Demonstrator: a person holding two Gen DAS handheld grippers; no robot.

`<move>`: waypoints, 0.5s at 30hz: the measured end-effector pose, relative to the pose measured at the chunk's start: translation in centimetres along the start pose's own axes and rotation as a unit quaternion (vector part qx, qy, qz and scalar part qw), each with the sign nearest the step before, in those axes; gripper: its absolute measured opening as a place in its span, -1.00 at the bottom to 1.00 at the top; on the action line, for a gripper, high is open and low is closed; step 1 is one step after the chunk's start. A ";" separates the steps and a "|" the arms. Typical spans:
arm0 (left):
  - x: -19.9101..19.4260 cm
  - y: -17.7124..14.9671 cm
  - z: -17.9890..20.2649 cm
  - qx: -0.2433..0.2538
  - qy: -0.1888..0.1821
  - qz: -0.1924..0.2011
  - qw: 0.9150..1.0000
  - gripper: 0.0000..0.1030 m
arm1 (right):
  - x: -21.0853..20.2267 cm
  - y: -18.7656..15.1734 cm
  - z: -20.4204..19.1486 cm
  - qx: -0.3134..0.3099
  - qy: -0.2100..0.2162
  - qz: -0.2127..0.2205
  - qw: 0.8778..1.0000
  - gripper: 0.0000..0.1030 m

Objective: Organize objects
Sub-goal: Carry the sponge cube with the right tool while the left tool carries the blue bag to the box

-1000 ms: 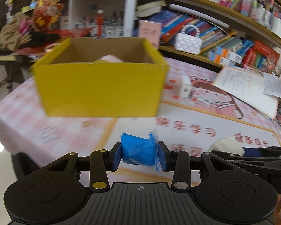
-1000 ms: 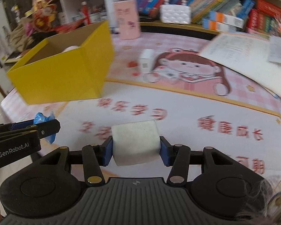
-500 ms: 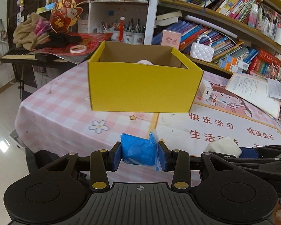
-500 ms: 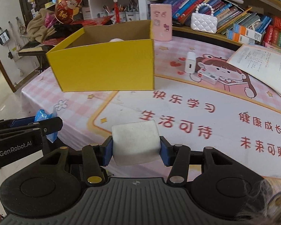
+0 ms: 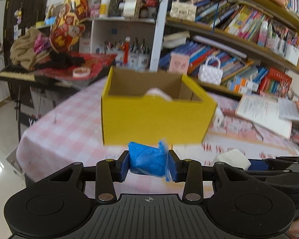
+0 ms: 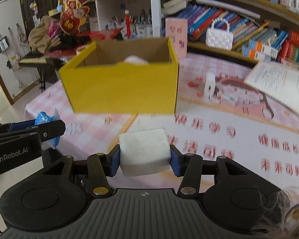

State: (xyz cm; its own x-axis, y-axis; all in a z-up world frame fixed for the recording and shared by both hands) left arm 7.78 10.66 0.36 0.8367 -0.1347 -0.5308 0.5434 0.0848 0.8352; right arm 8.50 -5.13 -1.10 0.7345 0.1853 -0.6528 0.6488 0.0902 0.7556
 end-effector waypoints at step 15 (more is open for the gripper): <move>8.8 9.2 -0.2 -0.008 0.058 0.050 0.997 -0.25 | 7.0 12.7 1.0 -0.045 0.008 0.082 0.996 -0.08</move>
State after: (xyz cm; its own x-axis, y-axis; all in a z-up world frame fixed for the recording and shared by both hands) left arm 20.14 10.47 3.39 0.8881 -0.0099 -0.4595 0.4578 0.1072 0.8826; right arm 22.13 -3.67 3.89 0.8253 0.2205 -0.5199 0.4995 0.1445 0.8542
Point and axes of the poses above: each gripper's, at about its wrist camera, not at the fingertips, and x roughly the way its jaws point, z to its right, y to its top, the point moved 4 cm from there along x, roughly the way its jaws point, and after that the axes turned 1 degree about -x, right-handed, at the moved point
